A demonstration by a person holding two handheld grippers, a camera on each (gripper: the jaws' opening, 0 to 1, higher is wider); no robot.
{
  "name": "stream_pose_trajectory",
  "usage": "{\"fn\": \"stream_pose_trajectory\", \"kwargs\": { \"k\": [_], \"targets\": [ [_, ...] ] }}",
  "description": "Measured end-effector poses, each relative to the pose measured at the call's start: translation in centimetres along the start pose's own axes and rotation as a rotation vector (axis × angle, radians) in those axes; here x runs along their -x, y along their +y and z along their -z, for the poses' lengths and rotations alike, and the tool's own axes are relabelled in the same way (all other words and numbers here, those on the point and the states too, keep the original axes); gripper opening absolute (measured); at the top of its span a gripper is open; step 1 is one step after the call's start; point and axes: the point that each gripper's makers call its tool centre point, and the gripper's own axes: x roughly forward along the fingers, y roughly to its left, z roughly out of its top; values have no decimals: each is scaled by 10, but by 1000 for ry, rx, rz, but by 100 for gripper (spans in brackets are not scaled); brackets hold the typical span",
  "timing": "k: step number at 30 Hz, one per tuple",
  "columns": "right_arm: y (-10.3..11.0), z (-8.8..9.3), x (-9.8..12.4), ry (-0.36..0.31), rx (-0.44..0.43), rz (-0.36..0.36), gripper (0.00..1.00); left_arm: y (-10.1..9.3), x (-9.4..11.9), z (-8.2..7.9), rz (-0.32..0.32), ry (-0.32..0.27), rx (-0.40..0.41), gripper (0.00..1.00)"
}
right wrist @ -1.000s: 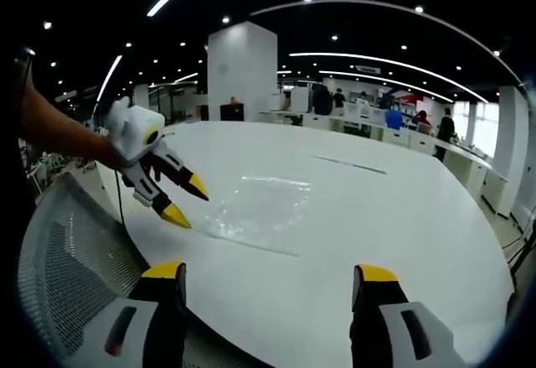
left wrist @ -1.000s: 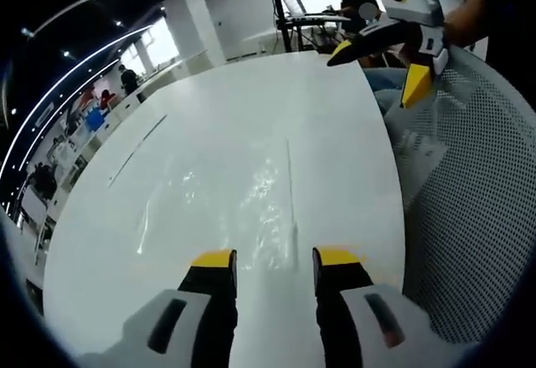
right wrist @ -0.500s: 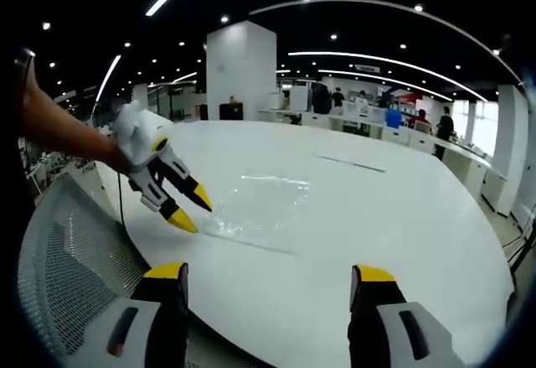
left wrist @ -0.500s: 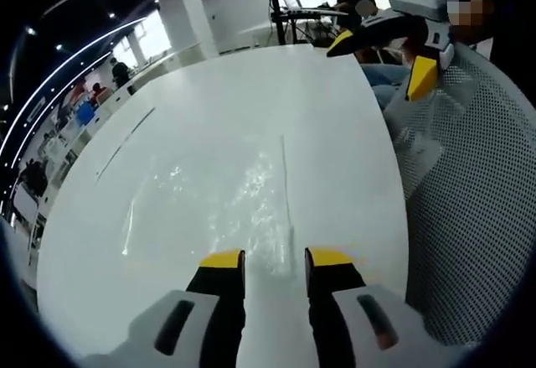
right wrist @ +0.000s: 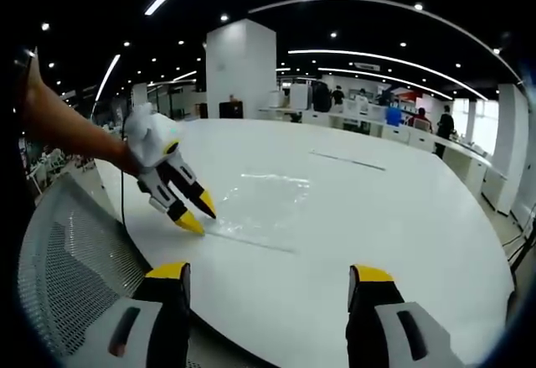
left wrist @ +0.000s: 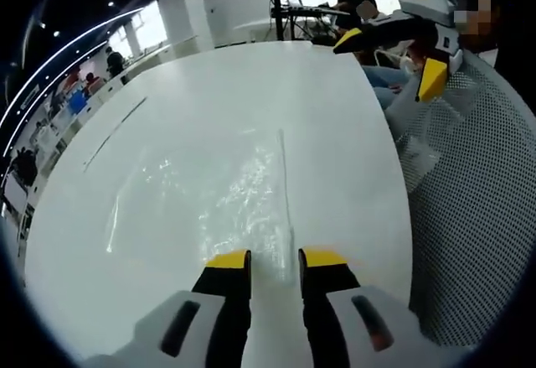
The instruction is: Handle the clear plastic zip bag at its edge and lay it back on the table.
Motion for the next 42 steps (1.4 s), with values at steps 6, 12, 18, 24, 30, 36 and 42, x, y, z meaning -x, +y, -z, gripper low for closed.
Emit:
{"fn": "stream_pose_trajectory", "kwargs": {
  "k": [6, 12, 18, 24, 30, 36, 42],
  "targets": [
    [1, 1, 0, 2, -1, -5, 76, -2, -1, -1, 23, -7, 16, 14],
    [1, 1, 0, 6, 0, -8, 75, -8, -1, -2, 49, -7, 3, 6],
    [1, 2, 0, 9, 0, -10, 75, -8, -2, -2, 37, -6, 4, 0],
    [1, 2, 0, 12, 1, -9, 75, -8, -3, -2, 37, 0, 7, 0],
    [1, 1, 0, 12, 8, -7, 76, -9, -4, -4, 26, 4, -4, 0],
    [3, 1, 0, 18, 23, -10, 77, -11, -3, -4, 24, 20, -37, 0],
    [3, 5, -1, 50, 46, -13, 79, -13, -1, -3, 31, 20, -50, 0]
  ]
}}
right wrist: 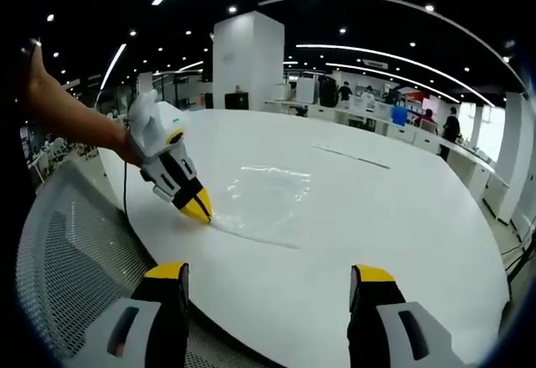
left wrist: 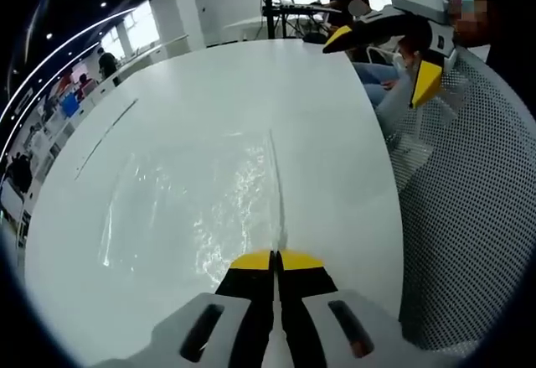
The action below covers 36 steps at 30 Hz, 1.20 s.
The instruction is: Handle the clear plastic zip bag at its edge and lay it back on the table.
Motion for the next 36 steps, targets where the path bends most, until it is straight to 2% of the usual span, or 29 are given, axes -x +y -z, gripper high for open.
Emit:
{"fn": "stream_pose_trajectory", "kwargs": {
  "k": [10, 17, 27, 36],
  "targets": [
    [-1, -2, 2, 6, 2, 13, 81, -1, 8, 0, -4, -7, -16, 0],
    [-4, -6, 3, 33, 55, 18, 80, -1, 15, -2, -7, -15, -29, 0],
    [-4, -23, 1, 37, 89, -1, 79, -2, 27, -11, -10, -22, -63, 0],
    [-4, -37, -3, 20, 113, -8, 75, -14, 36, -19, 16, 0, -120, 0]
  ]
}}
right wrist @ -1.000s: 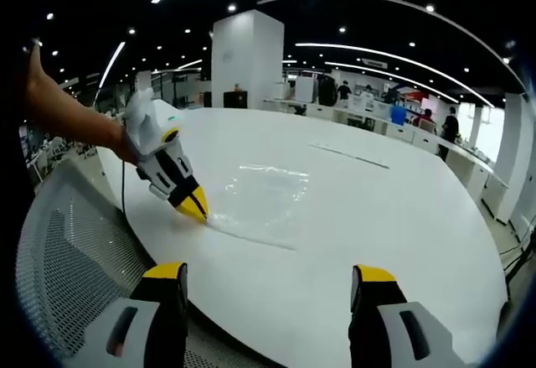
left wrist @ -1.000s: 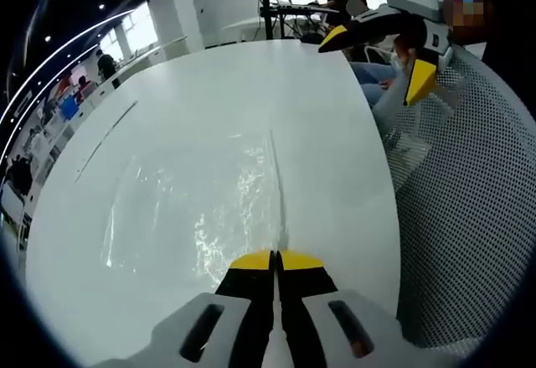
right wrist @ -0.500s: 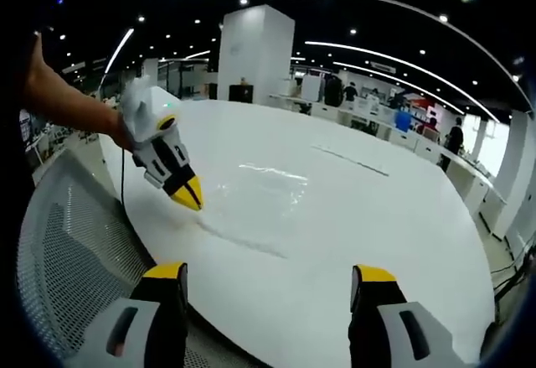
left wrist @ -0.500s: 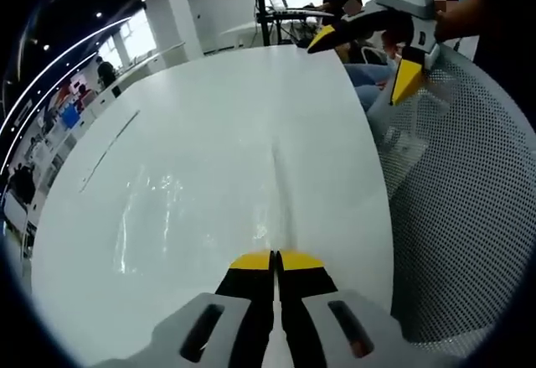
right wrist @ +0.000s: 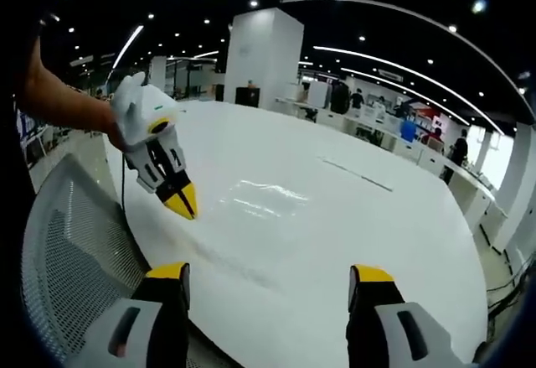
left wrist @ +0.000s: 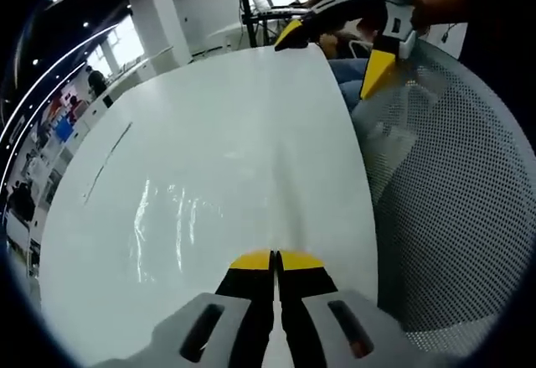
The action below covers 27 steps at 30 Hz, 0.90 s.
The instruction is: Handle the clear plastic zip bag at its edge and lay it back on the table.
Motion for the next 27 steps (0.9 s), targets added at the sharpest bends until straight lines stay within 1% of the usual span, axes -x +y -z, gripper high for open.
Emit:
{"fn": "stream_pose_trajectory", "kwargs": {
  "k": [8, 12, 16, 19, 24, 27],
  "targets": [
    [7, -11, -4, -9, 35, -35, 68, -1, 11, -15, -1, -13, -17, 0],
    [10, -15, -6, -13, 55, -49, 65, -2, 17, -20, -1, -14, -43, 0],
    [13, -21, -7, -15, 82, -62, 64, -1, 22, -23, -6, -13, -57, 0],
    [14, -24, -8, -16, 86, -72, 63, 0, 26, -25, -6, -15, -63, 0],
    [15, -29, -10, -19, 110, -79, 62, 0, 29, -26, 0, -11, -72, 0],
    [16, -30, -12, -17, 118, -83, 61, -2, 32, -29, 8, -13, -76, 0]
  ]
}}
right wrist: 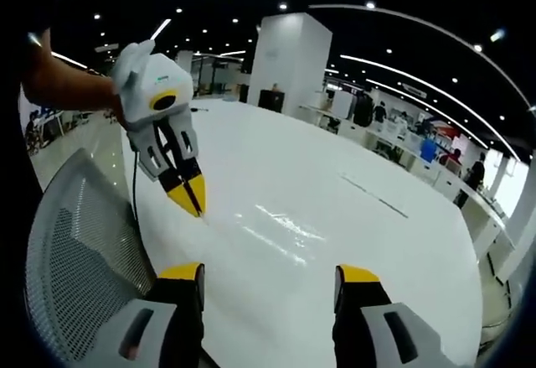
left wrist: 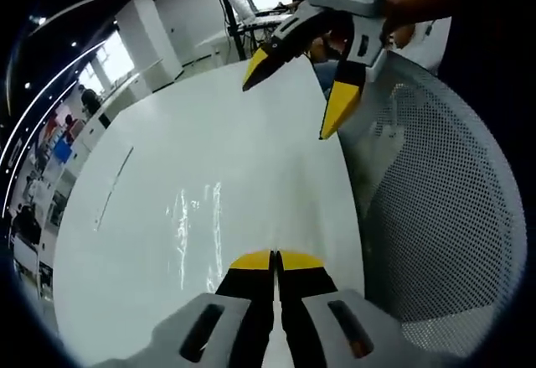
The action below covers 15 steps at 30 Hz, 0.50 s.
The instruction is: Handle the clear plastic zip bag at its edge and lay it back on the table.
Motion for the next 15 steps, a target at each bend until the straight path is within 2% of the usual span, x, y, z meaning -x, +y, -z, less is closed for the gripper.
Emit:
{"fn": "stream_pose_trajectory", "kwargs": {
  "k": [15],
  "targets": [
    [14, -8, -11, 15, 47, -68, 49, 0, 13, -20, 14, -12, -53, 0]
  ]
}}
